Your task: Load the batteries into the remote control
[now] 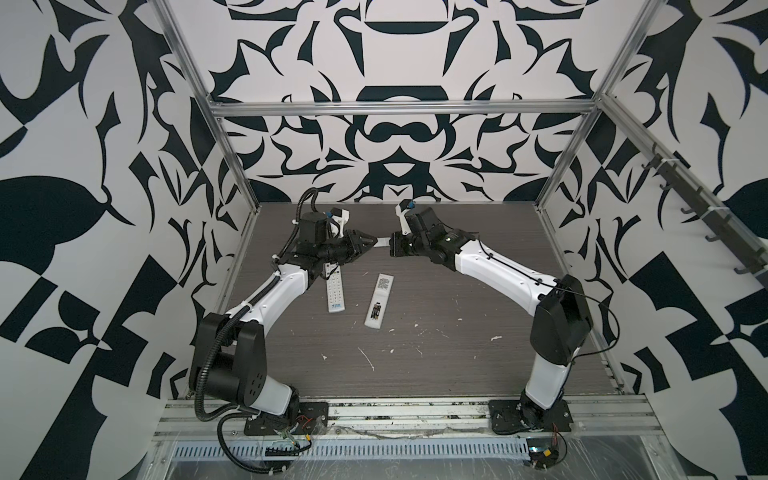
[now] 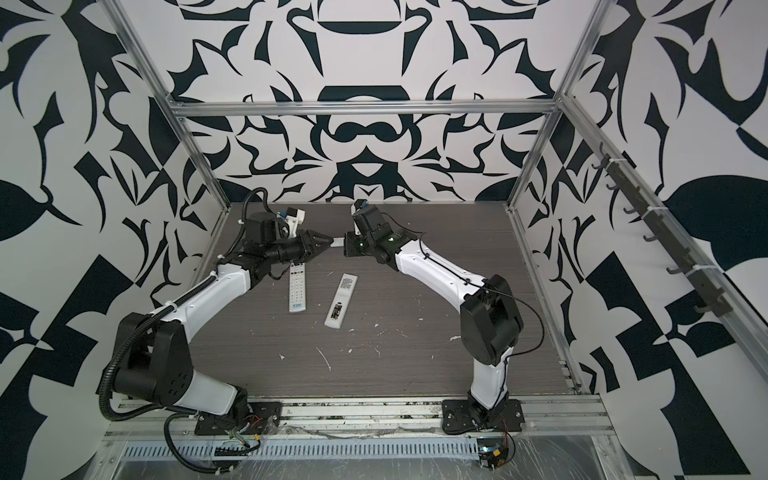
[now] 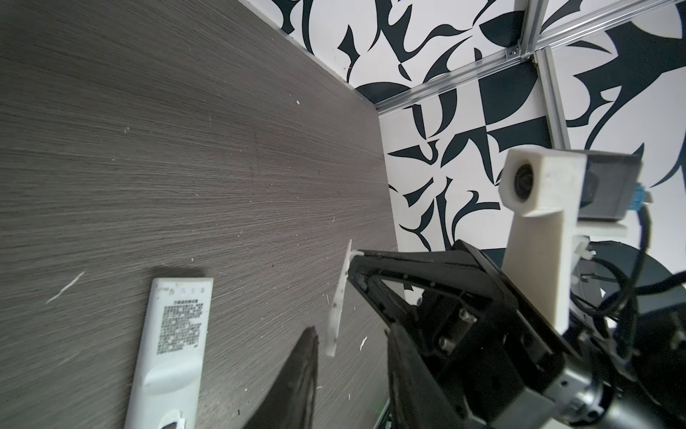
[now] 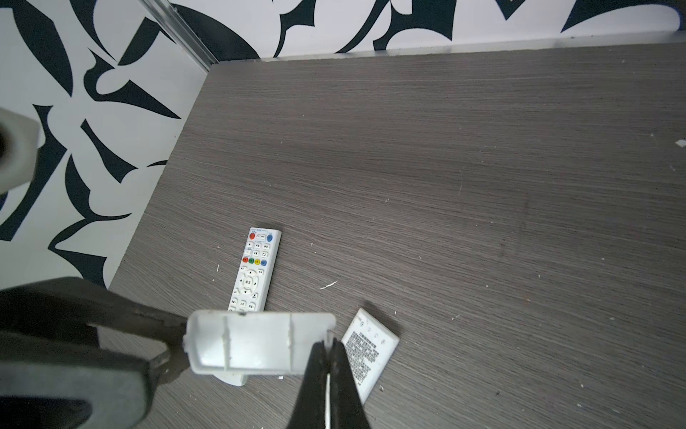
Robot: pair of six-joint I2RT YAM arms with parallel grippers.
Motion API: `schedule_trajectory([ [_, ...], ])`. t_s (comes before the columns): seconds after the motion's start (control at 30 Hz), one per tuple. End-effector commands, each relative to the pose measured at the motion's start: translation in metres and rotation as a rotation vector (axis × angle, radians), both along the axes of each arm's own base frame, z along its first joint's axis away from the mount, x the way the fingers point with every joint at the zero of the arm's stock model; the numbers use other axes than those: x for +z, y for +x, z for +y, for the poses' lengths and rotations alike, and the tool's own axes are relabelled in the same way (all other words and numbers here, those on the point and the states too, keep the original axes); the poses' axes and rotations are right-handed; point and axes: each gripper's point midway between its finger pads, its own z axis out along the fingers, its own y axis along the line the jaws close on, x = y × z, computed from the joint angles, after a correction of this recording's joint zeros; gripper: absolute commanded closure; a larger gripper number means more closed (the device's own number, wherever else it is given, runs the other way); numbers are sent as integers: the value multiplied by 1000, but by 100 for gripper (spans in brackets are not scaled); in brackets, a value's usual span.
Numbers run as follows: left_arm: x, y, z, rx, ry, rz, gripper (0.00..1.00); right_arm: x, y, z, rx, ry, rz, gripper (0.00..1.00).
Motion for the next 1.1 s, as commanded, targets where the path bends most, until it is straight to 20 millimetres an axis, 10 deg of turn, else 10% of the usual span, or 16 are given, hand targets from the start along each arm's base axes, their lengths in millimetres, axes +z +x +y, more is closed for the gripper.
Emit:
schedule_trajectory([
  [0.0,3,-2,1,5,23,-21,69,32,0,6,14,45,-58,100],
  [0.83,-1,-5,-5,-8,45,-32,95,35,-17,14,73,62,-50,99],
  [1.07,0,-8,-5,-18,65,-36,100,45,-23,14,127,31,-77,58],
])
